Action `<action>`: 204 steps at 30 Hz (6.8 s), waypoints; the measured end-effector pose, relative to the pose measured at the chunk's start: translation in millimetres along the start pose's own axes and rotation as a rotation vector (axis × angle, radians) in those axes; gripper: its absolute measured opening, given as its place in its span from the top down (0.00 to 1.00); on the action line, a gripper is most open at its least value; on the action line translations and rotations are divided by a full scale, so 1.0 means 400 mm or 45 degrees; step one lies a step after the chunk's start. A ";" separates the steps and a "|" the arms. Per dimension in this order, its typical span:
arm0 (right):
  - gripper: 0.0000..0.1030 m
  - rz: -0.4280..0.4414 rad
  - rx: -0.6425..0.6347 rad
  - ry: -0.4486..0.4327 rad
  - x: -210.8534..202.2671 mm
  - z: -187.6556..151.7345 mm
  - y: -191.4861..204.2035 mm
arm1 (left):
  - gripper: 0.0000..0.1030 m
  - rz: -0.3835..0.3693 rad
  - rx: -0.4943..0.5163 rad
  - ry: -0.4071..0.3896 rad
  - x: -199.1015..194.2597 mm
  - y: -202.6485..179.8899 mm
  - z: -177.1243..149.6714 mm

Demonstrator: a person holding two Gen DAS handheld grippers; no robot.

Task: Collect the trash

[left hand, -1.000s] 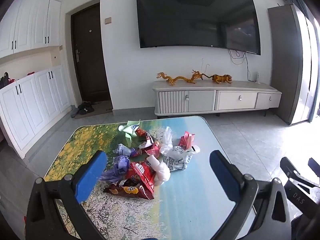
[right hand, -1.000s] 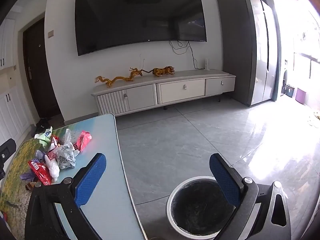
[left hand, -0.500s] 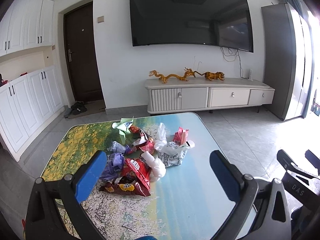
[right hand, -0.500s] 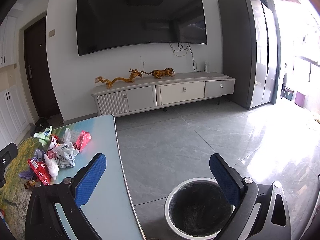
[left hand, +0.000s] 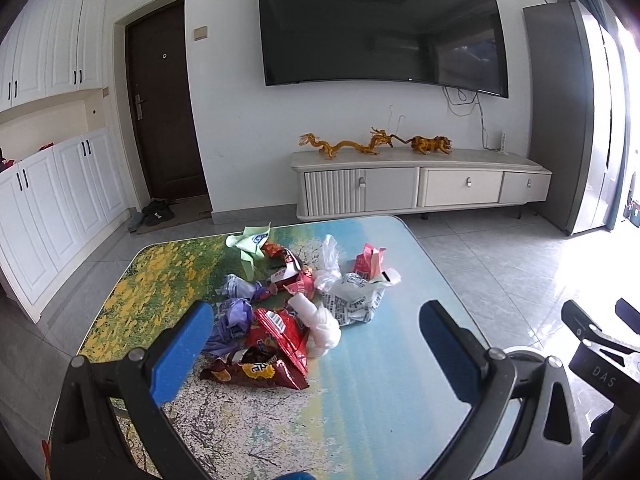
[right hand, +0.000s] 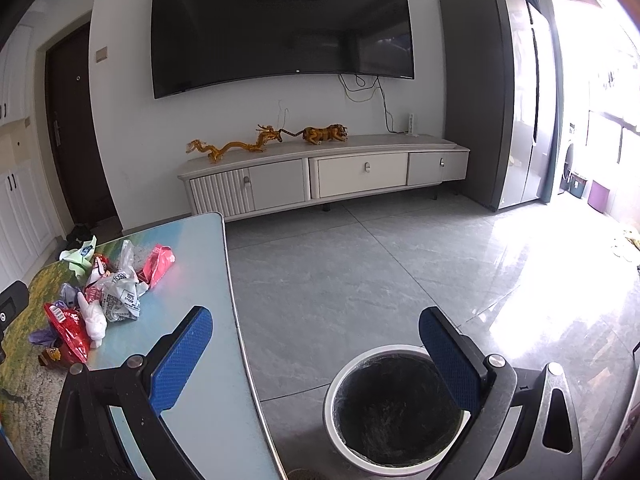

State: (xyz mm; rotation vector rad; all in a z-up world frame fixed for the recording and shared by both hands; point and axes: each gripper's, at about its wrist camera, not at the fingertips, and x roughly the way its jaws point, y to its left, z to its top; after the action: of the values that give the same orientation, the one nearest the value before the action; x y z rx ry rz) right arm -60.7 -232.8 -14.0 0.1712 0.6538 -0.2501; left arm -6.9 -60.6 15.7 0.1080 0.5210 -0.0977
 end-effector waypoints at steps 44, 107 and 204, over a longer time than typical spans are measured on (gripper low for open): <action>0.00 0.172 0.013 -0.129 -0.234 0.110 0.046 | 0.00 -0.054 -0.100 -0.064 -0.167 0.124 0.083; 0.79 1.068 -0.257 0.577 0.211 0.075 0.407 | 0.96 -0.502 -0.319 0.477 0.289 0.271 -0.017; 0.53 0.694 0.145 0.088 -0.100 0.475 0.053 | 0.54 -0.458 -0.323 0.257 0.158 0.315 0.185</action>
State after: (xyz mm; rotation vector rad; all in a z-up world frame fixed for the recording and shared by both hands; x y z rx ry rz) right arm 24.5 -250.3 160.7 0.4594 0.6374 0.2446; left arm 99.0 50.5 57.5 -0.2274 0.7461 -0.3731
